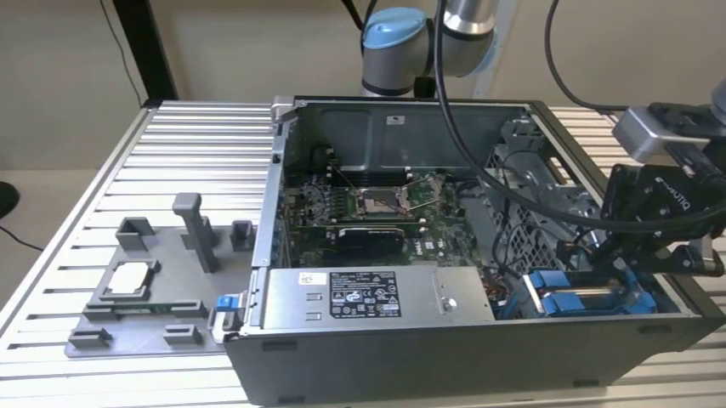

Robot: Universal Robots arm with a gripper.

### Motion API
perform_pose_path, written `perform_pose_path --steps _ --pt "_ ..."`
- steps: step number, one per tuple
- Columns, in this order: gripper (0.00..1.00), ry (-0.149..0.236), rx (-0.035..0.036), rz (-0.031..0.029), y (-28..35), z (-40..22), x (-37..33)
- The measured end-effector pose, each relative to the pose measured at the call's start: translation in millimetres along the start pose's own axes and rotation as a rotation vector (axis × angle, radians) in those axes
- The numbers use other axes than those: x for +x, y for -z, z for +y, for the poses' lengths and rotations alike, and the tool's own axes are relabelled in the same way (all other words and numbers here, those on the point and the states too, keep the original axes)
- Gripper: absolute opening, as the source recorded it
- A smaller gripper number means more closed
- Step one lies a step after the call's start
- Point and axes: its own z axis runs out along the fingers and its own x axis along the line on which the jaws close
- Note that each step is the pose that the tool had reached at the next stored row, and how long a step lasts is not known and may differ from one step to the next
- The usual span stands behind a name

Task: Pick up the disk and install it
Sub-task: 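Insert the first disk wire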

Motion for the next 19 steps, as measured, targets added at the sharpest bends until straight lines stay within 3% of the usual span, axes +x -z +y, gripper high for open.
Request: perform_pose_path --steps 10,14,19 --pt "0.0 0.018 -0.0006 0.0024 -1.3 -0.1 -0.1" --pt "0.0 0.042 -0.0016 0.0055 -1.3 0.1 -0.5" --pt "0.0 0.051 -0.0027 0.0071 -1.7 0.4 -4.5"
